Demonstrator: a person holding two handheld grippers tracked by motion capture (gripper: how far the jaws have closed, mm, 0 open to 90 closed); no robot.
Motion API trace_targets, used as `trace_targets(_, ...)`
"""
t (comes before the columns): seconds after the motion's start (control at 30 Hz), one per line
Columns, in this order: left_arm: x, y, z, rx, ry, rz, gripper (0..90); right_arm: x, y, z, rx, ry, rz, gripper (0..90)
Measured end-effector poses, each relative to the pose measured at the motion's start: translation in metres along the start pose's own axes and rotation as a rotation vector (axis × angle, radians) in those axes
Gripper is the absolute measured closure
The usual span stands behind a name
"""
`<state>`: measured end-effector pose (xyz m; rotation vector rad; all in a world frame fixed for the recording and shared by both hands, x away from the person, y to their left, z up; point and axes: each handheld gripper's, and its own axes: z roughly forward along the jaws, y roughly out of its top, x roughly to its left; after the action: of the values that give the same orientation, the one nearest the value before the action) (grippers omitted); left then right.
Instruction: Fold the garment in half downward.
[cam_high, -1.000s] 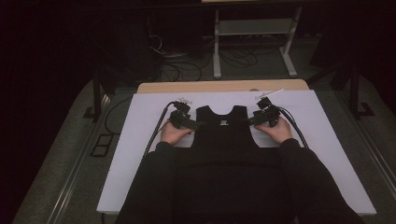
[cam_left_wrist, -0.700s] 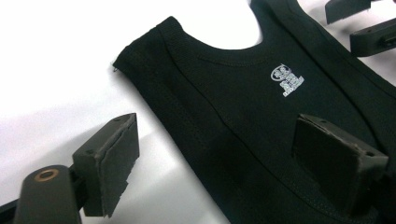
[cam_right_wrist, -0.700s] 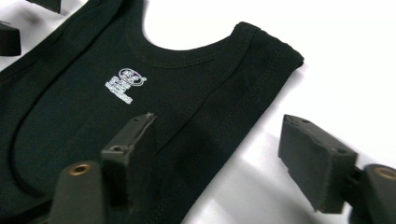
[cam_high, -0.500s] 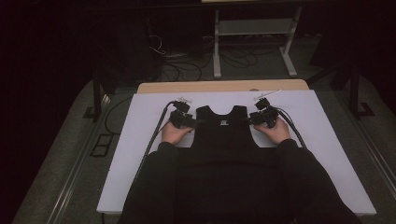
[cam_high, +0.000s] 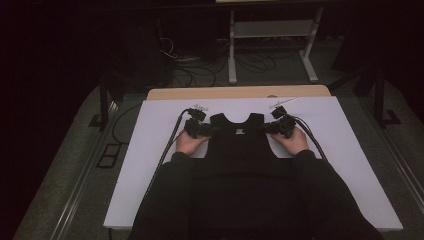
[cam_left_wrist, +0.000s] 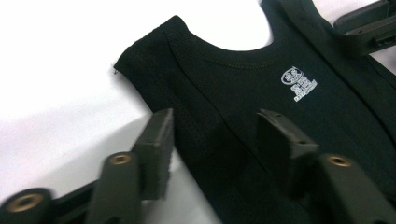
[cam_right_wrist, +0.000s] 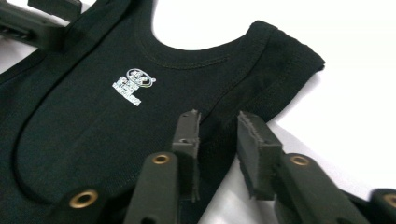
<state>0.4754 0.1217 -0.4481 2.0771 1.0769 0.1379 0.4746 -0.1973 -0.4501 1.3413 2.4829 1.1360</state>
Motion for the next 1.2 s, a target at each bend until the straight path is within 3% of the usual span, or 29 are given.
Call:
trace_targets(0.13, -0.008, 0.002, 0.005, 0.006, -0.017, 0.011, 57.5, 0.002, -0.001, 0.001, 0.003, 0.012, 0.000, 78.3)
trace_targets(0.27, -0.014, 0.004, 0.006, 0.032, 0.033, 0.054, 65.8, 0.003, -0.001, 0.002, 0.006, 0.024, 0.009, 82.1)
trace_targets(0.43, -0.015, 0.004, 0.006, 0.026, 0.038, 0.041, 80.2, 0.004, -0.001, 0.001, 0.017, 0.023, 0.006, 84.2)
trace_targets(0.5, -0.016, 0.004, 0.007, 0.030, 0.052, 0.056, 84.1, 0.004, -0.001, 0.000, 0.021, 0.021, 0.008, 84.8)
trace_targets(0.67, -0.015, 0.004, 0.004, 0.035, 0.044, 0.013, 86.2, 0.007, 0.000, -0.003, 0.026, 0.012, 0.001, 85.2)
trace_targets(1.2, -0.028, 0.007, -0.024, -0.045, 0.034, 0.007, 86.6, 0.023, 0.006, -0.030, -0.024, 0.008, -0.034, 85.2)
